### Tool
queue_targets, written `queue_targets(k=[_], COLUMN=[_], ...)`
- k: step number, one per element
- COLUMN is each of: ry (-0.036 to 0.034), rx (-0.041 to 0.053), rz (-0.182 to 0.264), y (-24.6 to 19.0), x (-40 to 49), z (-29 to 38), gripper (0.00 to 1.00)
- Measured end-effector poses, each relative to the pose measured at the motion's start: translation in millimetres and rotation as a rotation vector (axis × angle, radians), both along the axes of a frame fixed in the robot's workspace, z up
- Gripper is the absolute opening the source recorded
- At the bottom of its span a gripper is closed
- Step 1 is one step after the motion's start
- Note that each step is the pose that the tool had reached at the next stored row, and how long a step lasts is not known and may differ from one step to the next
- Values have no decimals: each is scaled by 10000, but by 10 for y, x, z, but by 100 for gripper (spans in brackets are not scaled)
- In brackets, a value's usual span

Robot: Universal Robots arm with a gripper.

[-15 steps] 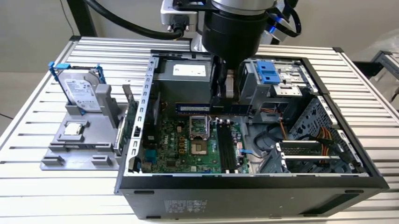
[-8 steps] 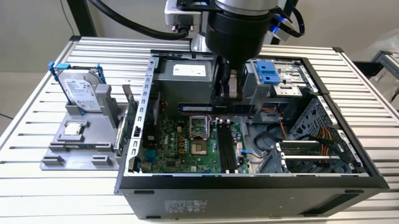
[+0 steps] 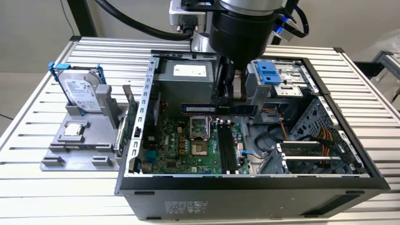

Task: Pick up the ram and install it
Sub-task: 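Pick up the ram and move it above insertion slot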

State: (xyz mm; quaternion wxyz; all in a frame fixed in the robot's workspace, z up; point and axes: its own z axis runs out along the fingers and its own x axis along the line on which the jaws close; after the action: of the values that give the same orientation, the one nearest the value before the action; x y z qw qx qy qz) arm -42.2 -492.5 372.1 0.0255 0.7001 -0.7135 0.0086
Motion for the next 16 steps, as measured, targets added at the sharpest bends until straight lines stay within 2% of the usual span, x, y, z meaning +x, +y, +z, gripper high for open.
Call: queue_targets(k=[10,16], ry=[0,0], rx=[0,0], rz=[-5,-88], y=[1,1], x=[19,72], z=[0,0], gripper=[0,0])
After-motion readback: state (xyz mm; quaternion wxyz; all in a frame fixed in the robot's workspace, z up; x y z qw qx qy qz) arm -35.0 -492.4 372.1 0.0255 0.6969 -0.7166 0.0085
